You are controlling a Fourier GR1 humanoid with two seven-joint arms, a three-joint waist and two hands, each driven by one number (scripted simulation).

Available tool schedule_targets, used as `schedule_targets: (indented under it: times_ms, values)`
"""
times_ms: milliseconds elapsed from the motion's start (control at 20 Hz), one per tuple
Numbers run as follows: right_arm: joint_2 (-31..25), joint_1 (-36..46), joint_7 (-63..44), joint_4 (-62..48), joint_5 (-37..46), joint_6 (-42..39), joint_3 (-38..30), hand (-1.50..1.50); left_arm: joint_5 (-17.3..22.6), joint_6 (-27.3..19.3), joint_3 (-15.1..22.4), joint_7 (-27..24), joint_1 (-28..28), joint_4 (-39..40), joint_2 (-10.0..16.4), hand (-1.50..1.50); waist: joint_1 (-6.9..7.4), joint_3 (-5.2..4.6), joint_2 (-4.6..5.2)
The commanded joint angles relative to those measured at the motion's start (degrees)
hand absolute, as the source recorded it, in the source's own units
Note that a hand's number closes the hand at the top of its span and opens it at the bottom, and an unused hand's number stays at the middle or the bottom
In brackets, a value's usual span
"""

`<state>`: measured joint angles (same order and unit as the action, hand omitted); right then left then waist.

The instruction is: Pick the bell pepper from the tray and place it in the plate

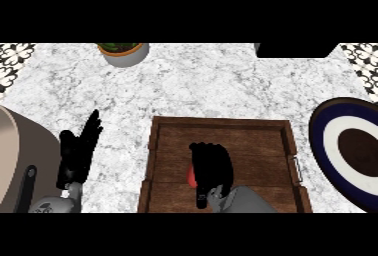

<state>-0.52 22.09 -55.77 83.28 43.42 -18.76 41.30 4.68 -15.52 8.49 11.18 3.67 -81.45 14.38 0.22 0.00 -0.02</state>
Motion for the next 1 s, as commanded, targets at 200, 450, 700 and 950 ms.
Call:
schedule_targets:
  times_ms: [200,450,700,950]
  values:
    - [0.31,1.35,7.40,-4.87,7.51,0.62,-2.52,1.50,-3.92,-0.80,-0.74,1.22,2.64,1.42,-3.21,0.00,-0.14,0.00,0.03]
    - [0.48,2.94,1.50,-0.35,9.81,-1.53,-0.56,1.50,-2.74,1.94,-1.94,1.71,-1.11,-2.53,-2.29,0.00,0.04,0.00,-0.03]
    - [-6.69,-0.98,5.61,6.53,19.78,6.39,0.97,1.50,-3.26,0.85,-1.60,1.32,-1.35,-2.21,-3.41,0.00,-0.55,0.01,-0.21]
    - [-25.91,-12.80,26.88,18.20,16.88,23.60,-1.46,1.50,-3.56,-0.08,-1.84,0.87,-1.86,-2.14,-3.70,0.00,-2.58,0.23,-0.47]
